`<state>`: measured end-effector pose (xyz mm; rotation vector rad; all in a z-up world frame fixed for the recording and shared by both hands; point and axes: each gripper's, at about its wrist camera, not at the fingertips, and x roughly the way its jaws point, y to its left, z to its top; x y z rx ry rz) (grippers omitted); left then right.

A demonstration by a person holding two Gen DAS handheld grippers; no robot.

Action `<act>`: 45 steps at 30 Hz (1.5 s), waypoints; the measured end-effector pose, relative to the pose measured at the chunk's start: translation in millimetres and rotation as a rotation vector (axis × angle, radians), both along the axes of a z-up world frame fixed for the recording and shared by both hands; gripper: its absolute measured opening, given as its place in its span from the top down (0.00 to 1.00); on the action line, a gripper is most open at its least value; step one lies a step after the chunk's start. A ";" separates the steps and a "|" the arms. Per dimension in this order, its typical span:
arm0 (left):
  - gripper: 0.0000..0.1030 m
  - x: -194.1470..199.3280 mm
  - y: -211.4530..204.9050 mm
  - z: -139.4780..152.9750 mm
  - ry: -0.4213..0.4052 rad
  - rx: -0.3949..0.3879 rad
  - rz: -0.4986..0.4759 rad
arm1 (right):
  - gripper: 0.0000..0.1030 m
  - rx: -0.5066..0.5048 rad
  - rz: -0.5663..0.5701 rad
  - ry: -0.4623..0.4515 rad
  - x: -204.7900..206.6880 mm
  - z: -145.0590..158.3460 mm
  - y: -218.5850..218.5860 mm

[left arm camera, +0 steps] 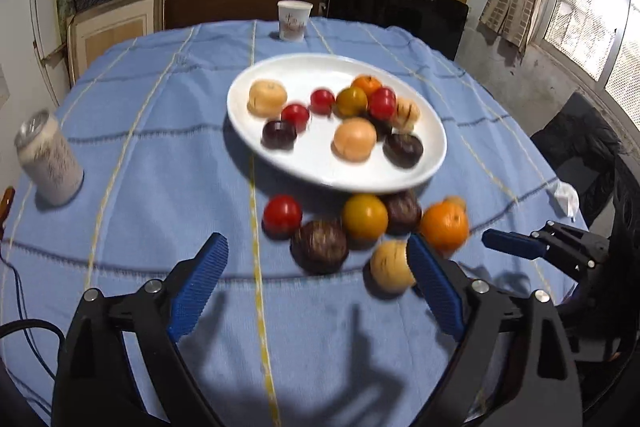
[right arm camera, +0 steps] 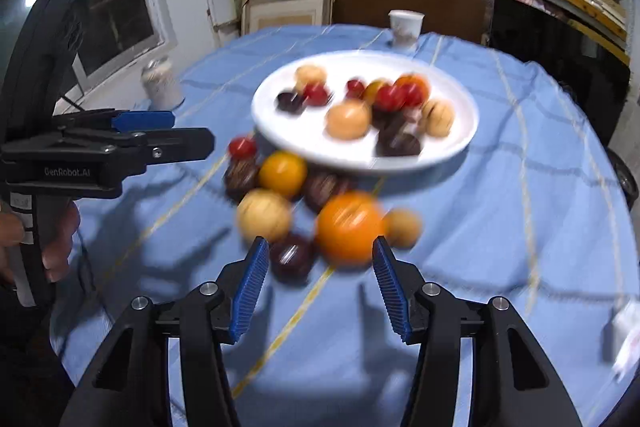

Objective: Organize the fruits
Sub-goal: 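Withdraw and grasp the dark red plum with the right tool, then grasp the pale yellow round fruit with the left tool while the right tool holds the plum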

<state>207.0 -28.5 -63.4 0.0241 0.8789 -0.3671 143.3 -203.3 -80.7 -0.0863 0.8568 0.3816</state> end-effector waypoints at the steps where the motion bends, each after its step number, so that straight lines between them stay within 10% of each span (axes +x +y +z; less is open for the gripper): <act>1: 0.14 -4.1 2.2 -4.1 0.011 -0.001 0.000 | 0.47 -0.005 0.002 0.014 -0.5 -5.1 4.0; 16: 0.14 -22.0 17.7 -16.5 0.036 0.039 0.037 | 0.70 0.012 -0.034 0.077 28.1 -21.0 23.7; 34: 0.15 -8.3 -66.8 -36.4 0.064 0.073 -0.084 | 0.70 0.104 -0.023 0.007 -39.6 -13.4 -37.2; 40: 0.56 3.2 -72.0 -50.2 0.100 0.071 -0.083 | 0.69 0.097 -0.010 -0.015 -40.1 -12.7 -36.7; 45: 0.62 2.5 -72.1 -50.7 0.065 0.076 -0.080 | 0.69 0.117 -0.020 -0.019 -40.5 -11.4 -41.2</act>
